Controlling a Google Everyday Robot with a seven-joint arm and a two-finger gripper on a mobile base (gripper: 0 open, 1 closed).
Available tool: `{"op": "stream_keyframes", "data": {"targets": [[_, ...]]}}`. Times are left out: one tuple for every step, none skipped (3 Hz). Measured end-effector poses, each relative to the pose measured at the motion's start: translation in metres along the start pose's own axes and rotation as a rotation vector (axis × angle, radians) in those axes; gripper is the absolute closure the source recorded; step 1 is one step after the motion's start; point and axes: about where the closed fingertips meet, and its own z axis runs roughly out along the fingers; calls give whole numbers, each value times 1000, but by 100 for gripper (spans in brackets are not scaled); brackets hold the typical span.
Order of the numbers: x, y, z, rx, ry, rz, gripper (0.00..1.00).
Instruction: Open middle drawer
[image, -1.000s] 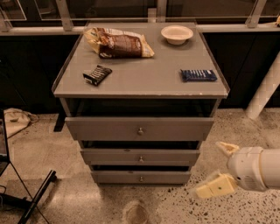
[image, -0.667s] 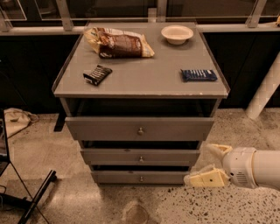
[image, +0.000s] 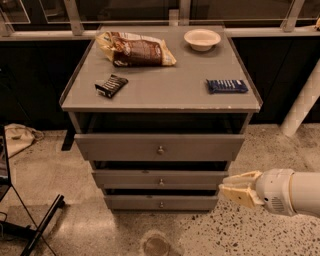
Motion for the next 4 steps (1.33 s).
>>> {"op": "stream_keyframes", "data": {"targets": [[0,1,2,6,4,-11,87],[11,-5,13,51,-34,-7,100],[43,-14,47,109,-134,14,100],[67,-46,83,185,-228,55,100]]}}
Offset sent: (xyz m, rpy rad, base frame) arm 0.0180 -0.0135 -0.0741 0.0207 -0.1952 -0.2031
